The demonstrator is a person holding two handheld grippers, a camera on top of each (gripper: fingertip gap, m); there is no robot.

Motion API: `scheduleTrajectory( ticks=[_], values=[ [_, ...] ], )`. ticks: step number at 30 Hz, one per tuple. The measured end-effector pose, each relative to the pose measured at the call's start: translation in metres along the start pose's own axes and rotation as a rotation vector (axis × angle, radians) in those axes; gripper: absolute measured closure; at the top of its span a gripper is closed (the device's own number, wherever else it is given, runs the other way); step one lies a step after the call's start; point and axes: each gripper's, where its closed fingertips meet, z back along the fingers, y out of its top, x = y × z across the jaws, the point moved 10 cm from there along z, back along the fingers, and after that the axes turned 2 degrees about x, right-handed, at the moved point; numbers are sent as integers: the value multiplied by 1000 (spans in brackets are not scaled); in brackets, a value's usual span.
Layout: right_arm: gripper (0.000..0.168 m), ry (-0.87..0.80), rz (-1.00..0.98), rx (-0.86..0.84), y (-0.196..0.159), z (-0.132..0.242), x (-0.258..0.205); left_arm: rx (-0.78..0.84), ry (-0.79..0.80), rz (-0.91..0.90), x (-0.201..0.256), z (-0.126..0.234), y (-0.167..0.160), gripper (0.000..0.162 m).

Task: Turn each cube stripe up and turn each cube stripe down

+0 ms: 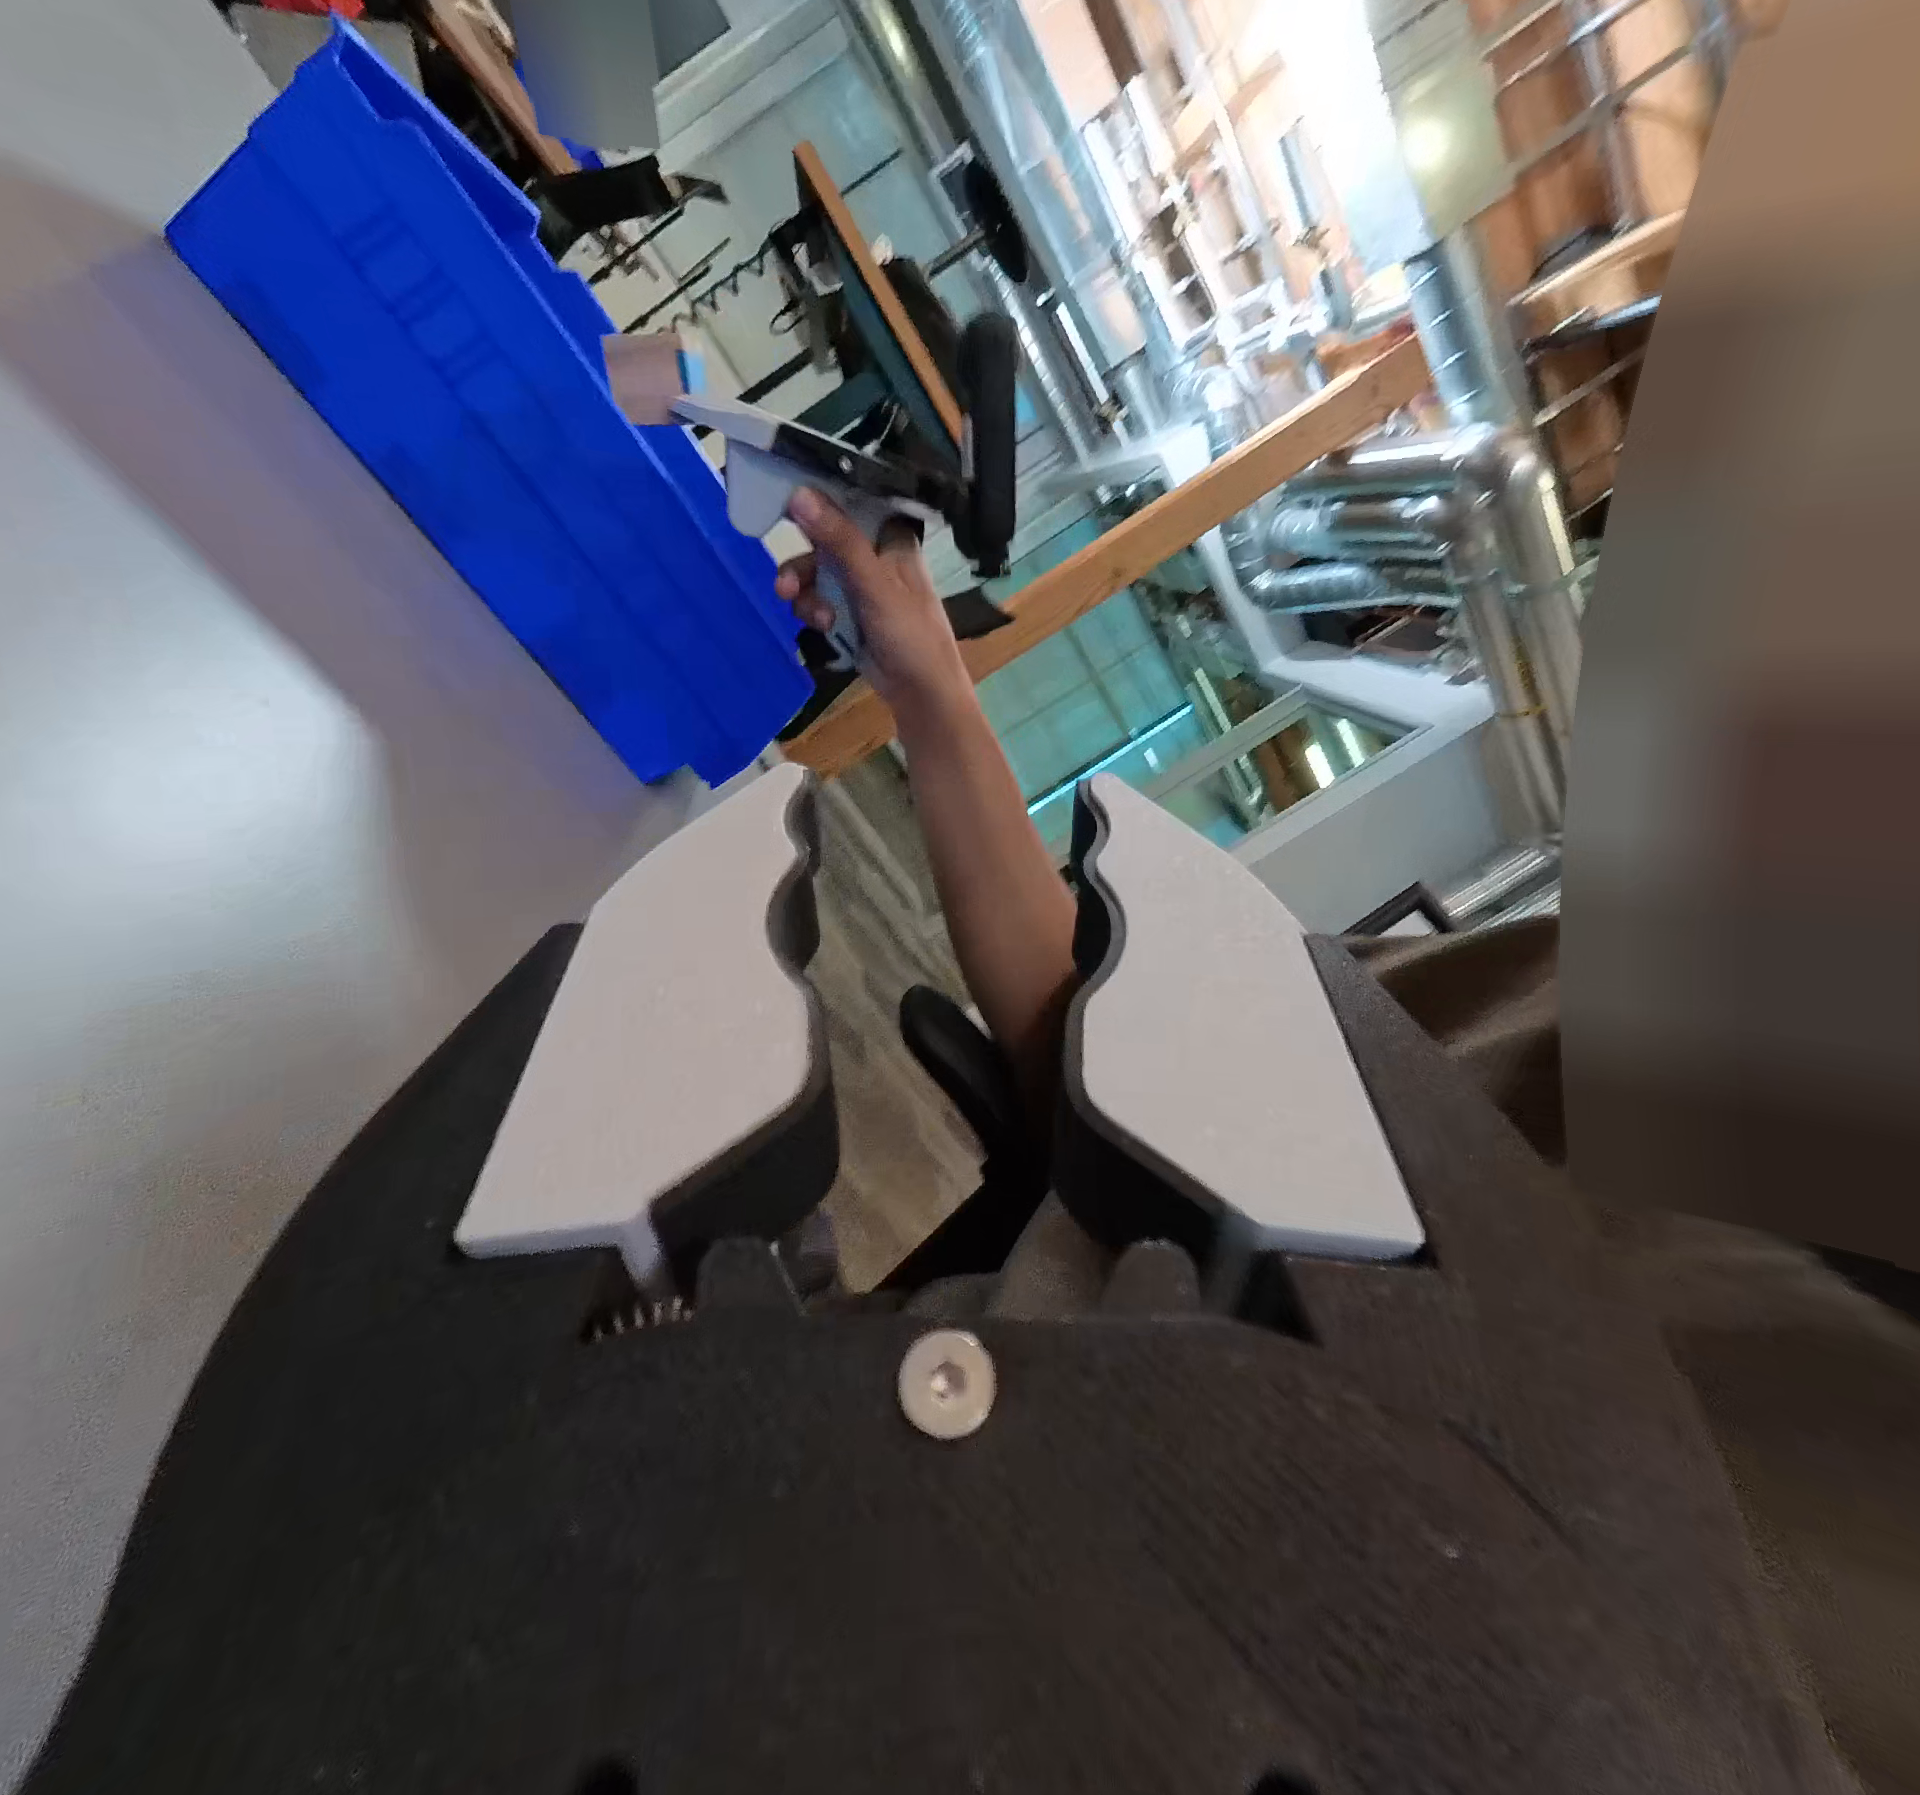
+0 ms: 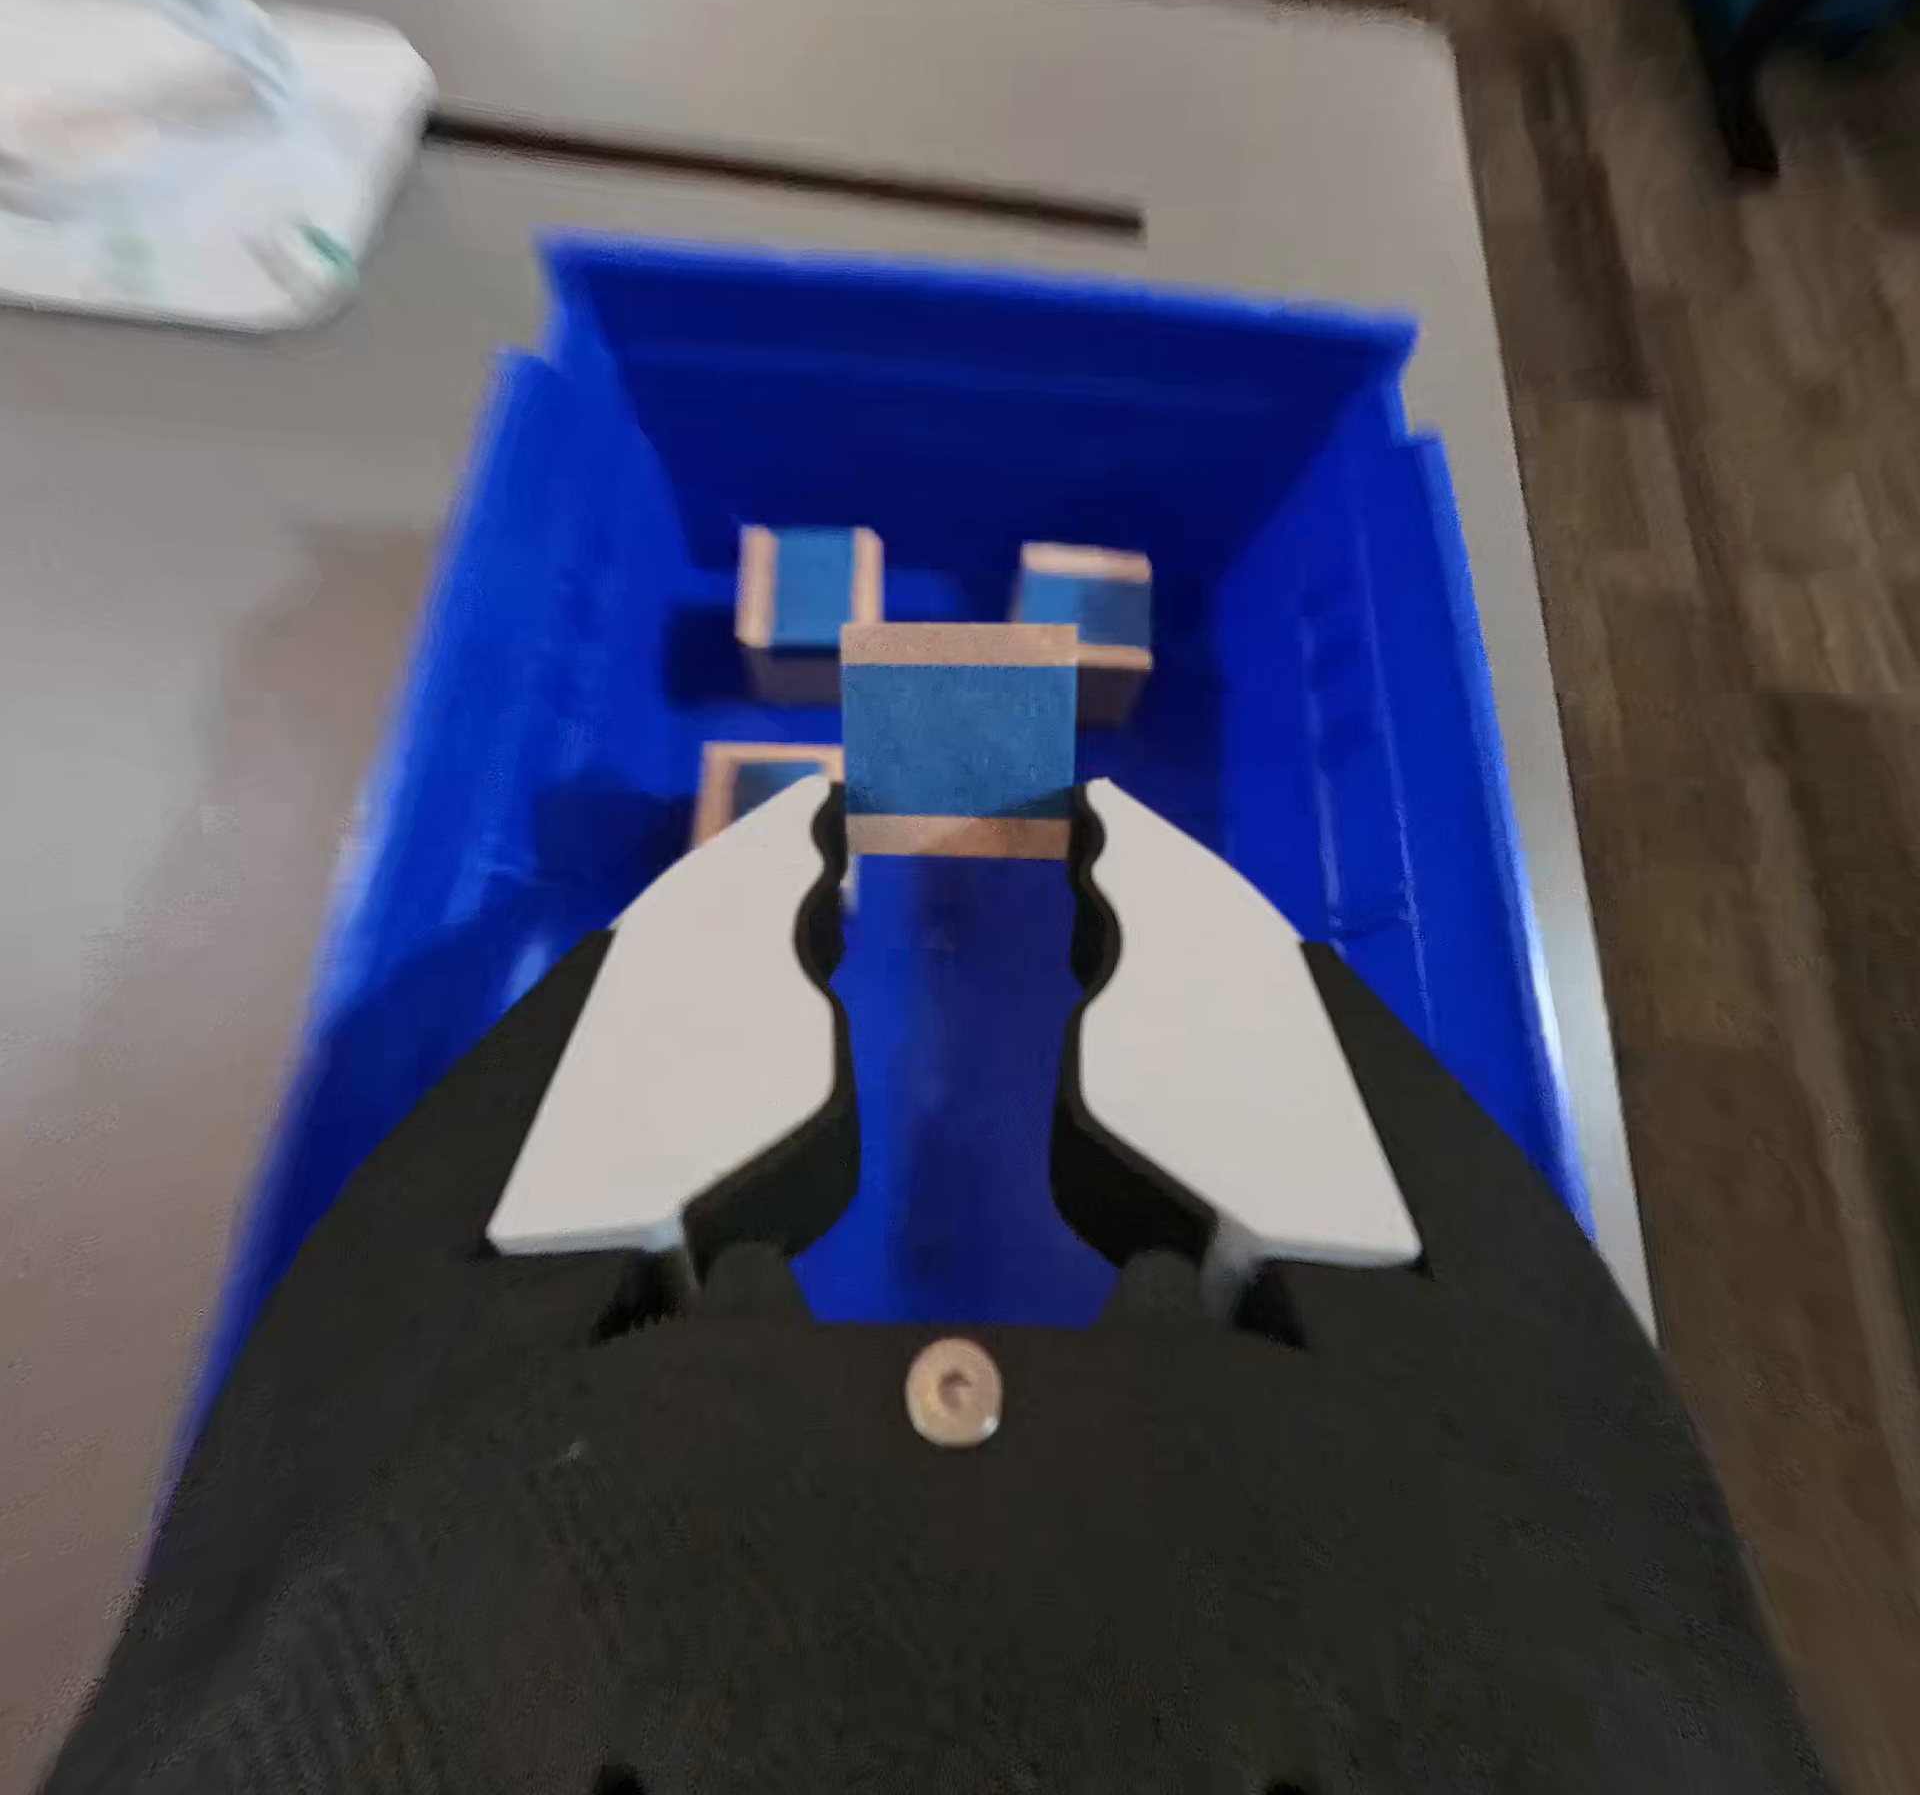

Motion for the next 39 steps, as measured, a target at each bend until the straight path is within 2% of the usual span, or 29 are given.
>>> scheduleTrajectory(
  ticks=[3,6,15,25,28,33,35,36,38,39],
  values=[
    [126,-20,-33,-218,-15,-32,19,-64,59,-69,0,-4,-4,116],
    [125,6,-97,-311,-23,-50,26,-121,110,-151,2,-8,-8,117],
    [126,-7,-134,-307,-21,-57,28,-354,208,-348,7,-23,-26,117],
    [126,-13,-135,-297,-25,-60,29,-322,200,-309,6,-21,-25,117],
    [120,-18,-92,-212,-13,-42,25,-275,257,-394,9,-18,-20,115],
    [121,79,-45,59,20,2,0,-59,520,-755,22,-1,3,116],
    [121,148,-11,144,32,22,-22,13,531,-722,24,6,12,116],
    [124,202,9,184,37,32,-37,30,488,-660,25,10,16,117],
    [136,344,55,250,41,54,-71,84,434,-569,27,21,28,127],
    [141,417,74,291,39,64,-90,131,460,-589,32,29,36,135]
  ],
)
